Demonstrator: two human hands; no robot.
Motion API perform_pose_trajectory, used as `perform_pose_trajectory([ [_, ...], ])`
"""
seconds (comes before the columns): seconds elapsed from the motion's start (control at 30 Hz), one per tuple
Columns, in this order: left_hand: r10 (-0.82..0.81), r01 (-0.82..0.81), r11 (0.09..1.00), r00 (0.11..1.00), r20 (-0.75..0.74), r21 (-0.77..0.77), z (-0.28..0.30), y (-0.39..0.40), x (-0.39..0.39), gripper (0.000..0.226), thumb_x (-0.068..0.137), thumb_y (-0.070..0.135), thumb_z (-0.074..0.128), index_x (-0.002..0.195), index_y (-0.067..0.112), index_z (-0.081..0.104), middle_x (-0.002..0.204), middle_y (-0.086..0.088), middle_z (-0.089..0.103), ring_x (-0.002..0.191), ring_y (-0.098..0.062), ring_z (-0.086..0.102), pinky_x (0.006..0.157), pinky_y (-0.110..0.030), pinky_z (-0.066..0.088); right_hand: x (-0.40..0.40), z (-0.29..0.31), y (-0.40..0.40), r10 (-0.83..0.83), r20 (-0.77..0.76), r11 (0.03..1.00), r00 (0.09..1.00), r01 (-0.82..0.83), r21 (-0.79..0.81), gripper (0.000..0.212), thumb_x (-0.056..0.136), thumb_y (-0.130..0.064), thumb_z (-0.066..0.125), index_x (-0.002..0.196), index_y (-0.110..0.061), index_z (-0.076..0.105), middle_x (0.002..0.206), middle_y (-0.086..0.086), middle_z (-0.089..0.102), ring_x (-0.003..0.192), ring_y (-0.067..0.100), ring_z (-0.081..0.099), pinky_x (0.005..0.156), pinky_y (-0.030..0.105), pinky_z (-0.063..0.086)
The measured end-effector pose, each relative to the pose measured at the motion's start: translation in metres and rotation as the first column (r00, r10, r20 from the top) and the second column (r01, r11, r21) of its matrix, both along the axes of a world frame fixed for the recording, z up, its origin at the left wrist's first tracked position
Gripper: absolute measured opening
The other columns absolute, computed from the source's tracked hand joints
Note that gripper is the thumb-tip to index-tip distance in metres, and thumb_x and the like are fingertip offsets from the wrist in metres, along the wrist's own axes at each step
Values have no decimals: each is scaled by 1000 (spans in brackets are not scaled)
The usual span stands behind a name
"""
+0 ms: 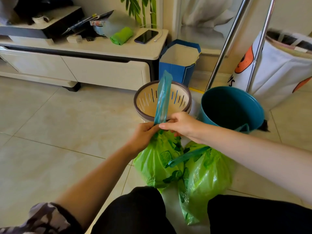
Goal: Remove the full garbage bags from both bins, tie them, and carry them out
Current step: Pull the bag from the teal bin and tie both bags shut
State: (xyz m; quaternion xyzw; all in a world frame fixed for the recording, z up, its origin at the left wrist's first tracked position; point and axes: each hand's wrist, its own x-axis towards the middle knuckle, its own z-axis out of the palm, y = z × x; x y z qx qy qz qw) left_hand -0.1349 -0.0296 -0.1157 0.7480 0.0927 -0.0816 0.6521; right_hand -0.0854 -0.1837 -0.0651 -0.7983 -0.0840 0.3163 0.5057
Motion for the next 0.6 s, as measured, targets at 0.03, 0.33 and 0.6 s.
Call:
perform_pose_trajectory([
  [0.03, -16, 16, 1000, 1000, -2, 8, 0, -1, 0, 23, 96, 28, 54, 96, 20, 75, 91, -18, 71, 79, -25, 60, 79, -48, 51, -1, 0, 2, 18, 17, 1000, 1000, -18, 1, 28, 85, -27, 67, 112, -23, 64, 99, 6, 66, 84, 12, 55, 66, 21, 43],
  [0.33, 82, -82, 994, 997, -14, -76, 1, 3, -3, 22, 95, 19, 54, 104, 10, 73, 100, -15, 73, 89, -19, 64, 86, -40, 52, 4, -13, -1, -156, 53, 987, 986, 154, 34, 24, 81, -25, 72, 97, -7, 72, 79, -2, 66, 71, 7, 54, 63, 18, 40],
  [0.6, 255, -251, 966, 965, 65, -66, 1, 23, 0, 24, 93, 14, 56, 79, 9, 75, 77, -4, 64, 93, -29, 62, 100, -49, 47, 7, -4, -15, -180, 110, 983, 977, 175, 59, 10, 83, -25, 70, 89, -17, 69, 74, -8, 64, 66, 3, 56, 59, 17, 41],
])
